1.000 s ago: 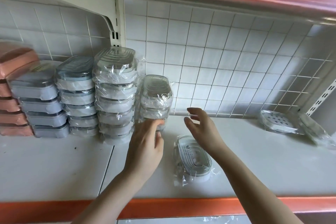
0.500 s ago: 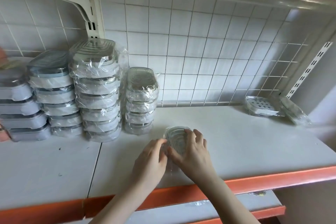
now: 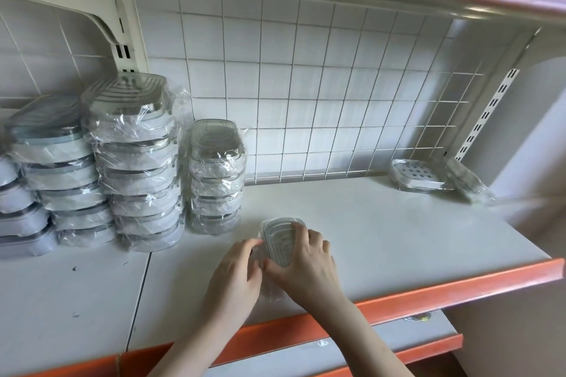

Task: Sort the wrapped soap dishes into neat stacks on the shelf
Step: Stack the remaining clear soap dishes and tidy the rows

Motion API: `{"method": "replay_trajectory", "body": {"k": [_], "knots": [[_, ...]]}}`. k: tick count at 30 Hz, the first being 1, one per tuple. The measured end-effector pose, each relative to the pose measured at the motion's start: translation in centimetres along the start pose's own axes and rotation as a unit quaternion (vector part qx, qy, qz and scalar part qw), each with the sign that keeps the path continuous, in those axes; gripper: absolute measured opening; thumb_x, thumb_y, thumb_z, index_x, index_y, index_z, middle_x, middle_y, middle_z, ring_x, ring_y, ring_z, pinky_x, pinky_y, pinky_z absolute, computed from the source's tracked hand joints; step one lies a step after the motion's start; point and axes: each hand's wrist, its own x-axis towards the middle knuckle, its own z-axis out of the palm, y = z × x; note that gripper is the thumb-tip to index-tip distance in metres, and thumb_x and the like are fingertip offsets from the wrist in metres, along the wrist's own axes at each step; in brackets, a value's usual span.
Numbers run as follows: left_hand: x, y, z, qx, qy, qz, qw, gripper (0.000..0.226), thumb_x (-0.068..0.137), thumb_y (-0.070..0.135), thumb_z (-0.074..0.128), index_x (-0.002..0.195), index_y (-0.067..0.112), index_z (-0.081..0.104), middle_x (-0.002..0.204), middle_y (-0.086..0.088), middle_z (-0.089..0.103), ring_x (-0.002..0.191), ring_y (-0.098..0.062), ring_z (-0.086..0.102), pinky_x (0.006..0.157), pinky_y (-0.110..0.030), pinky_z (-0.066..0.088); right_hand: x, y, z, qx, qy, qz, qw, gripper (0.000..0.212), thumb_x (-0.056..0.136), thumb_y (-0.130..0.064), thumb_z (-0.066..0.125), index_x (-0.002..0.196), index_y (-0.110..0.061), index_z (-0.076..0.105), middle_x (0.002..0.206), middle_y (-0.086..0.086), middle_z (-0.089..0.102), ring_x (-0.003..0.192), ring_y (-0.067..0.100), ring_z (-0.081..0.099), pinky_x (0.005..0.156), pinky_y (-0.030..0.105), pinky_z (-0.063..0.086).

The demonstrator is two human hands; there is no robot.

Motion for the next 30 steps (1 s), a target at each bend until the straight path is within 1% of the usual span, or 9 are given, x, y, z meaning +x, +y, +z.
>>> {"method": "replay_trajectory", "body": {"k": [7, 11, 14, 17, 20, 23, 25, 27, 30], "knots": [[0.6, -0.9, 0.4, -0.054, -0.005, -0.016, 0.998, 0.032, 0.084, 0.001, 0.059, 0.112, 0.016, 0.061, 0.106, 0.003, 0.065, 0.096, -0.016, 0.063, 0.086, -0.042, 0.052, 0.3, -0.6, -0.6, -0.026, -0.023, 0.004, 0.999, 0.08, 0.077, -0.061, 0.057, 0.137, -0.018, 0.027, 0.128, 0.01, 0.041, 0.12, 0.032, 0.039, 0.096, 0.039, 0.037], [1.2, -0.9, -0.3, -0.082, 0.015, -0.032, 0.996, 0.024, 0.086, 0.003, 0.061, 0.108, 0.013, 0.06, 0.104, -0.002, 0.066, 0.094, -0.018, 0.064, 0.086, -0.042, 0.052, 0.6, -0.4, -1.3, 0.042, -0.046, -0.006, 0.998, 0.077, 0.075, -0.051, 0.065, 0.136, -0.02, 0.031, 0.129, 0.008, 0.042, 0.122, 0.03, 0.042, 0.1, 0.039, 0.039], [2.0, -0.8, -1.8, -0.082, 0.035, -0.061, 0.994, 0.024, 0.089, 0.013, 0.059, 0.112, 0.005, 0.058, 0.103, -0.011, 0.067, 0.095, -0.024, 0.064, 0.083, -0.03, 0.048, 0.6, -0.5, -2.5, 0.13, -0.073, -0.049, 0.988, 0.079, 0.068, -0.047, 0.068, 0.135, -0.021, 0.037, 0.129, 0.004, 0.046, 0.12, 0.02, 0.047, 0.101, 0.03, 0.039], [2.4, 0.0, -4.5, -0.109, 0.032, -0.083, 0.99, 0.029, 0.092, 0.031, 0.047, 0.106, 0.008, 0.058, 0.1, -0.011, 0.065, 0.097, -0.022, 0.061, 0.077, -0.019, 0.04, 0.3, -0.9, -3.9, 0.17, -0.09, -0.113, 0.975, 0.078, 0.064, -0.048, 0.07, 0.133, -0.026, 0.04, 0.127, -0.004, 0.049, 0.113, 0.008, 0.049, 0.094, 0.018, 0.039], [2.7, 1.2, -7.4, -0.238, -0.005, -0.157, 0.958, 0.043, 0.086, 0.051, 0.037, 0.099, 0.017, 0.06, 0.097, -0.018, 0.062, 0.086, -0.031, 0.063, 0.062, -0.033, 0.054, -0.2, -1.4, -5.2, 0.19, -0.138, -0.166, 0.958, 0.068, 0.075, -0.029, 0.077, 0.132, -0.03, 0.04, 0.126, -0.008, 0.051, 0.111, 0.004, 0.051, 0.092, 0.016, 0.039], [2.4, 2.4, -9.8, -0.324, -0.048, -0.214, 0.92, 0.049, 0.076, 0.056, 0.044, 0.105, 0.021, 0.063, 0.092, -0.013, 0.065, 0.07, -0.022, 0.062, 0.052, -0.032, 0.052, -0.9, -2.0, -6.4, 0.177, -0.192, -0.204, 0.944, 0.071, 0.076, -0.023, 0.076, 0.133, -0.034, 0.037, 0.122, -0.013, 0.051, 0.109, 0.0, 0.051, 0.091, 0.015, 0.042], [2.1, 2.8, -11.0, -0.331, -0.1, -0.203, 0.916, 0.048, 0.073, 0.055, 0.053, 0.107, 0.022, 0.063, 0.093, -0.011, 0.067, 0.073, -0.02, 0.064, 0.055, -0.034, 0.054, -1.3, -2.5, -6.7, 0.175, -0.217, -0.223, 0.934, 0.075, 0.075, -0.017, 0.075, 0.134, -0.038, 0.034, 0.121, -0.015, 0.051, 0.11, -0.001, 0.051, 0.092, 0.016, 0.044], [1.7, 2.7, -11.8, -0.315, -0.132, -0.195, 0.919, 0.042, 0.073, 0.054, 0.068, 0.106, 0.028, 0.065, 0.1, -0.005, 0.07, 0.088, -0.022, 0.067, 0.066, -0.038, 0.055, -1.5, -2.9, -6.8, 0.17, -0.241, -0.243, 0.924, 0.08, 0.073, -0.013, 0.075, 0.134, -0.042, 0.031, 0.123, -0.015, 0.051, 0.113, 0.001, 0.051, 0.095, 0.021, 0.045], [1.3, 2.3, -12.5, -0.292, -0.124, -0.178, 0.931, 0.044, 0.059, 0.049, 0.073, 0.1, 0.035, 0.069, 0.096, -0.001, 0.072, 0.093, -0.019, 0.065, 0.074, -0.034, 0.048, -1.5, -3.4, -6.4, 0.146, -0.244, -0.281, 0.917, 0.086, 0.073, -0.014, 0.076, 0.14, -0.039, 0.027, 0.134, -0.016, 0.046, 0.123, -0.001, 0.044, 0.103, 0.02, 0.039]]}}
